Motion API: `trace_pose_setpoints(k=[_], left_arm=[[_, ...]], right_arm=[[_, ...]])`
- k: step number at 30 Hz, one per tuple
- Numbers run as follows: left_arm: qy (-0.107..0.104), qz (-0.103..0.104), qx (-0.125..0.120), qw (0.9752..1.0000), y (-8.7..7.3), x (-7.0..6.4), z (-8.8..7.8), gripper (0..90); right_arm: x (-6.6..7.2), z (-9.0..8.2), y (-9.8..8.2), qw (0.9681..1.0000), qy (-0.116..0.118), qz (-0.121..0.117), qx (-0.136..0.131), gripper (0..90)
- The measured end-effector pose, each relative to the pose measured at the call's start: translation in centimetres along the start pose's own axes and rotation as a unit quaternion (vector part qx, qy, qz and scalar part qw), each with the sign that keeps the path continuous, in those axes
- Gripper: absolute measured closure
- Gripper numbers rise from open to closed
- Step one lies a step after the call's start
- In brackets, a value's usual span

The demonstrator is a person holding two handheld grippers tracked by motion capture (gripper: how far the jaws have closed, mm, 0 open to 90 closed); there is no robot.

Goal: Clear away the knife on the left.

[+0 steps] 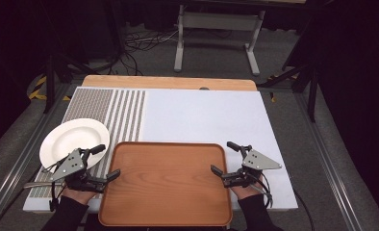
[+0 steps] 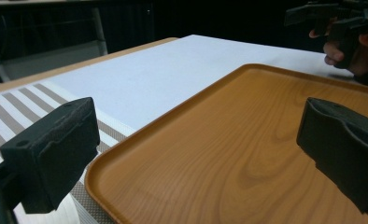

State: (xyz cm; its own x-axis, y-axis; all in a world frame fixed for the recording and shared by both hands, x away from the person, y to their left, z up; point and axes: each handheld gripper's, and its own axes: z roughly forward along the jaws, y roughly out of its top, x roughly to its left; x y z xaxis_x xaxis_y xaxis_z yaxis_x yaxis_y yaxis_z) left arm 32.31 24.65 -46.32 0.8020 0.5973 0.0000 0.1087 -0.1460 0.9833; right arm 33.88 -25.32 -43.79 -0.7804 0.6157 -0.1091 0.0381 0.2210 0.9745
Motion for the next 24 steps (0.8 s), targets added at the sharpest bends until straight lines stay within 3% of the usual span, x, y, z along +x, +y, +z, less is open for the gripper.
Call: trace_pose_setpoints(k=[8, 15, 24], left_arm=[[-0.003, 0.004, -0.002, 1.0, 0.1, 0.1, -0.1, 0.6], [-0.006, -0.006, 0.003, 1.0, 0.3, 0.0, 0.0, 1.0], [-0.011, 0.007, -0.001, 0.9999, 1.4, 0.2, -0.5, 2.6]], right_arm=[[0.0, 0.0, 0.0, 1.0, -0.001, 0.002, 0.0, 2.2], [0.0, 0.0, 0.0, 1.0, 0.001, 0.002, -0.001, 2.1], [0.0, 0.0, 0.0, 1.0, 0.003, 0.003, 0.001, 2.2]])
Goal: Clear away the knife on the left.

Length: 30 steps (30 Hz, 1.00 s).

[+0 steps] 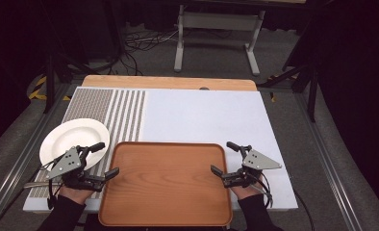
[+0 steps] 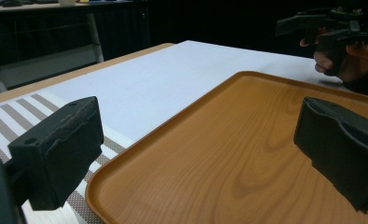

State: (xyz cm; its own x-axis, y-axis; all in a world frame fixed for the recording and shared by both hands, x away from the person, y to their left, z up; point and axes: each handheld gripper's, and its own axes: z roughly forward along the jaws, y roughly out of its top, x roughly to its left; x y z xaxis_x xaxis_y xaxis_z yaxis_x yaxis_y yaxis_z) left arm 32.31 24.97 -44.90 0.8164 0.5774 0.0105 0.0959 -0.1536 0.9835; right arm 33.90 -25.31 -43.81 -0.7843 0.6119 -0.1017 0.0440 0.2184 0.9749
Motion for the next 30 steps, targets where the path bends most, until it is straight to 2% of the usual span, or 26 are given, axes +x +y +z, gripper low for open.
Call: trace_pose_setpoints(k=[10, 11, 18, 23, 30], left_arm=[[-0.016, 0.018, 0.013, 0.9996, 1.3, 0.0, -0.1, 5.1], [-0.018, 0.025, 0.019, 0.9993, 1.4, 0.1, -0.1, 5.3], [-0.039, 0.04, 0.036, 0.9978, 2.4, 0.2, -0.4, 9.1], [-0.061, 0.054, 0.065, 0.9946, 3.2, 0.3, -0.6, 10.1], [-0.077, 0.075, 0.115, 0.9875, 4.0, 0.6, -1.5, 11.1]], right_arm=[[0.0, 0.1, 0.0, 1.0, 0.004, 0.002, 0.002, 2.2], [0.0, 0.1, 0.0, 1.0, 0.005, 0.001, 0.002, 2.3], [0.0, 0.2, 0.0, 1.0, 0.008, 0.0, 0.004, 2.4], [0.0, 0.1, 0.0, 1.0, 0.009, 0.001, 0.001, 2.5], [0.0, 0.1, 0.0, 0.9999, 0.013, 0.001, 0.002, 2.6]])
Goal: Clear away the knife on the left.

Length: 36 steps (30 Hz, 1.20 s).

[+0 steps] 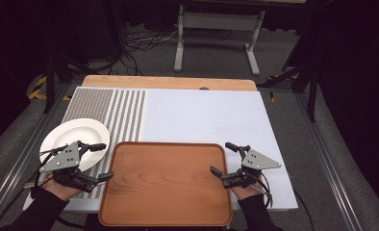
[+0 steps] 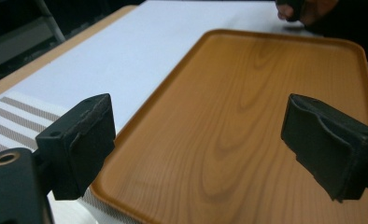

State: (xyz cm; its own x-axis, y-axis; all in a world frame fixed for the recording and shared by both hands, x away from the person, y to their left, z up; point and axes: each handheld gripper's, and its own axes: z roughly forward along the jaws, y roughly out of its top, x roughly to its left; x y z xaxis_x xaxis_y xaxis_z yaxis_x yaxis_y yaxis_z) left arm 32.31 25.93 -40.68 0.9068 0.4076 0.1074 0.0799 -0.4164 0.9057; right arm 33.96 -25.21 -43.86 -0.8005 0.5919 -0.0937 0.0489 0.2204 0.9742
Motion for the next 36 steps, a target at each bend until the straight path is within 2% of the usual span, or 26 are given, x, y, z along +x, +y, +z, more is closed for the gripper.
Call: trace_pose_setpoints(k=[6, 12, 18, 22, 32, 33, 36], left_arm=[[-0.01, 0.012, 0.043, 0.999, 0.0, 0.5, -1.2, 13.2], [-0.009, 0.016, 0.071, 0.9973, -0.2, 0.9, -2.4, 15.6], [-0.015, 0.03, 0.108, 0.9936, -0.3, 1.1, -3.2, 16.9], [-0.018, 0.037, 0.133, 0.9902, -0.6, 1.2, -3.5, 18.6], [-0.019, 0.046, 0.17, 0.9841, -1.1, 1.6, -4.6, 21.8], [-0.019, 0.046, 0.17, 0.9841, -1.1, 1.6, -4.6, 22.4], [-0.026, 0.044, 0.184, 0.9815, -1.3, 1.7, -5.1, 25.1]], right_arm=[[0.0, 0.0, 0.0, 1.0, 0.0, 0.003, -0.001, 2.6], [0.0, 0.1, 0.0, 1.0, -0.001, 0.005, -0.002, 2.6], [0.1, 0.0, 0.0, 1.0, 0.002, 0.006, -0.006, 2.5], [0.1, 0.0, 0.0, 1.0, 0.003, 0.007, -0.004, 2.5], [0.0, 0.1, -0.1, 1.0, 0.006, 0.006, -0.002, 2.5], [0.0, 0.1, -0.1, 1.0, 0.006, 0.006, -0.002, 2.5], [0.0, 0.1, -0.1, 0.9999, 0.006, 0.007, -0.004, 2.5]])
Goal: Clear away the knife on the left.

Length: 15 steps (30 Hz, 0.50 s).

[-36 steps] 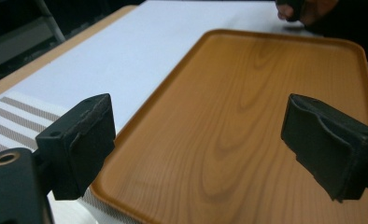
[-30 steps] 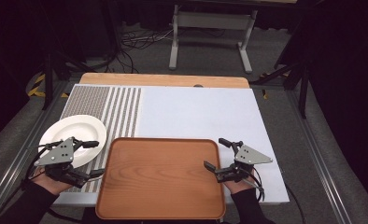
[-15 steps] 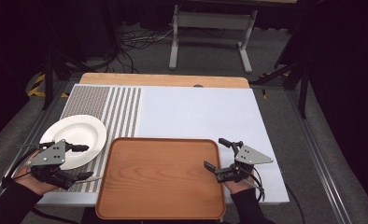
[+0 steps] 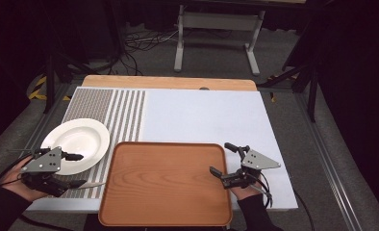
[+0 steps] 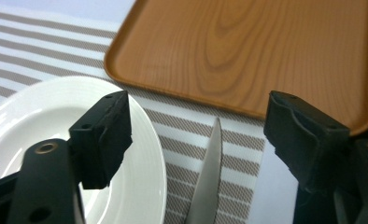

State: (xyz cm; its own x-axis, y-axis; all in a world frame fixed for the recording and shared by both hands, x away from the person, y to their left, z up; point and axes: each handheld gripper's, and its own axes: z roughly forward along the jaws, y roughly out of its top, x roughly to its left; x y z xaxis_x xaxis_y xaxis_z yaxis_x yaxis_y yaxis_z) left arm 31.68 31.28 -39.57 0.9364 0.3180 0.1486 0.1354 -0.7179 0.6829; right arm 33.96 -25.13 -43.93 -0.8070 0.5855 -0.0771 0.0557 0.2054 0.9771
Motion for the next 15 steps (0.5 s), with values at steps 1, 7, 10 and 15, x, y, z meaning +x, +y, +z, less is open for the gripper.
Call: trace_pose_setpoints(k=[1, 7, 10, 15], left_arm=[[-0.001, 0.002, 0.005, 1.0, -0.1, 0.0, -0.2, 25.5], [-0.009, 0.01, 0.034, 0.9993, -0.6, 0.3, -0.6, 28.4], [-0.021, 0.013, 0.058, 0.998, -1.0, 0.6, -0.7, 29.4], [-0.031, 0.019, 0.084, 0.9958, -1.8, 0.9, -0.7, 33.3]], right_arm=[[0.0, 0.0, 0.0, 1.0, 0.0, 0.0, -0.001, 2.5], [0.0, 0.0, 0.0, 1.0, 0.002, 0.0, -0.001, 2.5], [0.0, 0.0, 0.0, 1.0, 0.002, -0.001, -0.001, 2.5], [0.0, 0.1, 0.0, 1.0, 0.004, -0.002, 0.002, 2.5]])
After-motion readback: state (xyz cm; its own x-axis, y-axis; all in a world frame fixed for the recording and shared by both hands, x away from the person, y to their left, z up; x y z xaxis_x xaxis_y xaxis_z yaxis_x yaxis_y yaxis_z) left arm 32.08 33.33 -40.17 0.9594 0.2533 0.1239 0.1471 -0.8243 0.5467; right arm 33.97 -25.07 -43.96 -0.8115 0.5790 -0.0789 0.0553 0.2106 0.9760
